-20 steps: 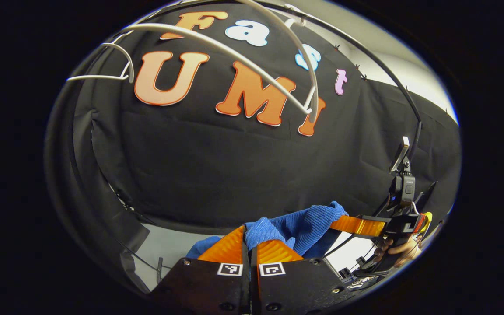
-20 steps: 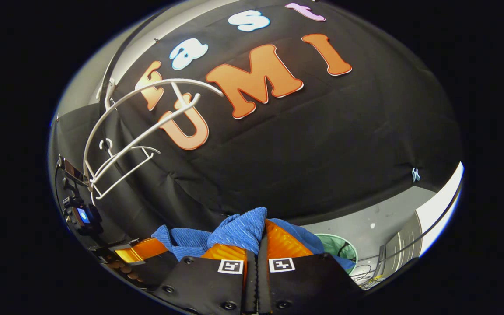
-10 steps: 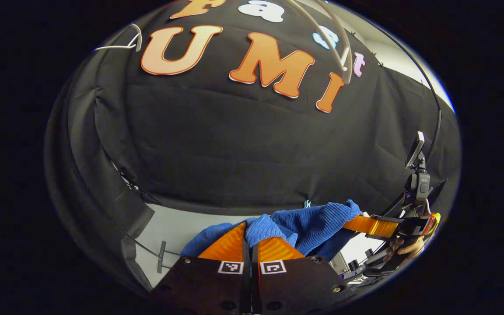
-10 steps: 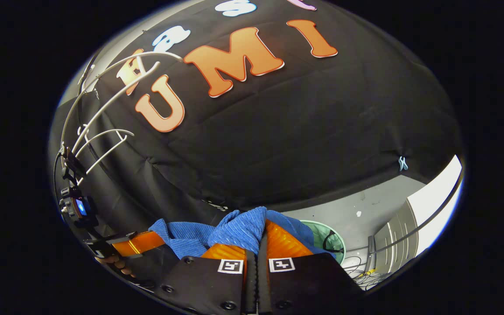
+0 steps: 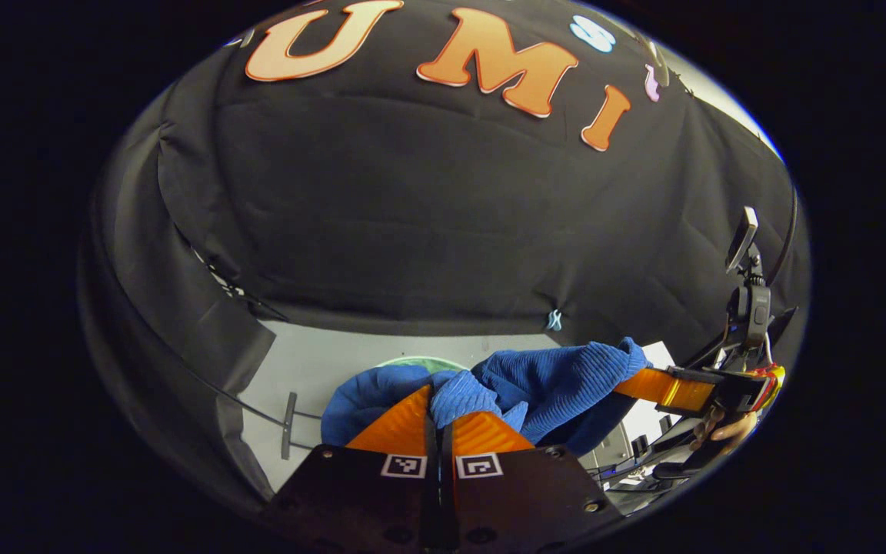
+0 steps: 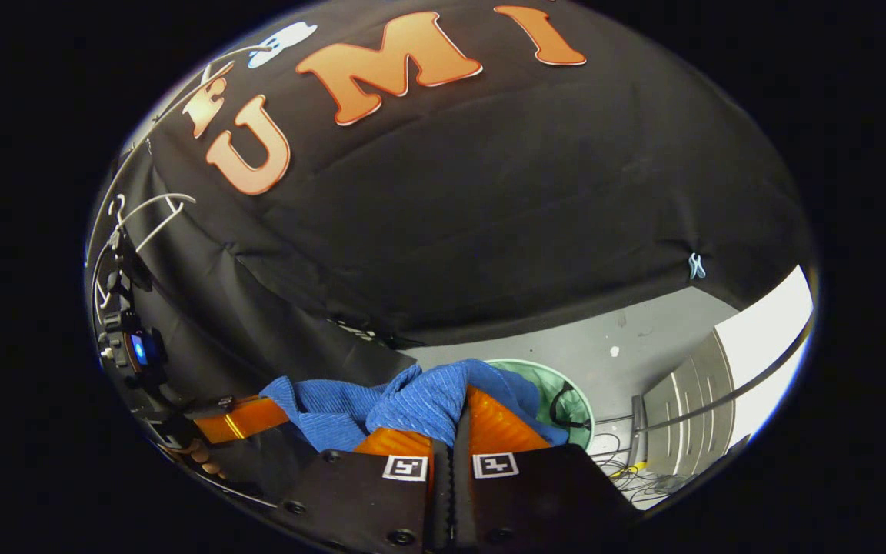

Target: Grasp the clothes on the hanger with both hands and then place them into the laundry hamper below.

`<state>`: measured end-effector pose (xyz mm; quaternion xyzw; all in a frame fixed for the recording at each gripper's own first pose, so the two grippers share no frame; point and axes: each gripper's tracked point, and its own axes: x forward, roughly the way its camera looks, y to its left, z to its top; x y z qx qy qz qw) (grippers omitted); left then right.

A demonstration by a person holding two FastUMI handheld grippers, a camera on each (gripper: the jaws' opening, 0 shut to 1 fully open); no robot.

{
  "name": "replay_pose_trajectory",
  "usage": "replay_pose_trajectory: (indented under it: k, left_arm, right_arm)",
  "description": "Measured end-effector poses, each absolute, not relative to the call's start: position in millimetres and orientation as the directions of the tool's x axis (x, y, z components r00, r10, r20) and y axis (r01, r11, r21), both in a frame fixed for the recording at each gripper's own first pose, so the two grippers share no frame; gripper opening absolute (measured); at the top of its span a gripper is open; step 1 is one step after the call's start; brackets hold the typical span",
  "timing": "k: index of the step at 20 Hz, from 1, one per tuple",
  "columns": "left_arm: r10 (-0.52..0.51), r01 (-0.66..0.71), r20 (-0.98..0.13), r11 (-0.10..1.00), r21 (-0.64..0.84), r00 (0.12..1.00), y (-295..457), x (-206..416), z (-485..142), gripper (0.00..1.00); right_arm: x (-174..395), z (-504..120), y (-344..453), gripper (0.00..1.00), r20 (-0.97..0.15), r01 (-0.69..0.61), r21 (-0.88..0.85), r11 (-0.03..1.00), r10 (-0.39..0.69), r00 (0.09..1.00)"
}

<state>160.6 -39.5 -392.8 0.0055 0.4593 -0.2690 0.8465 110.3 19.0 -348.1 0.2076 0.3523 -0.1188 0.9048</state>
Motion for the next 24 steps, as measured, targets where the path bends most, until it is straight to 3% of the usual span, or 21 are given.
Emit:
replay_pose_trajectory:
  k: [11, 16, 23, 24]
  left_arm:
    - [-0.359, 0.388, -0.881, 0.893, -0.229, 0.308, -33.8, 155.5, -472.3, 0.01]
    - [-0.264, 0.354, -0.938, 0.919, -0.173, 0.227, -14.8, 132.5, -507.9, 0.01]
    - [-0.203, 0.319, -0.961, 0.938, -0.136, 0.186, -3.5, 113.7, -518.8, 0.04]
    - [-0.208, 0.311, -0.961, 0.94, -0.143, 0.184, -3.7, 112.5, -517.0, 0.07]
  right_arm:
    - [92.7, -436.2, 2.2, 0.08, -0.818, 0.413, 0.174, 0.894, -0.102, 0.565]
    - [77.9, -462.3, 0.9, 0.09, -0.867, 0.433, 0.118, 0.893, -0.12, 0.483]
    - [62.3, -479.9, -4.2, 0.08, -0.897, 0.435, 0.058, 0.899, -0.144, 0.419]
    - [60.6, -483.3, -2.9, 0.16, -0.9, 0.438, 0.066, 0.896, -0.137, 0.415]
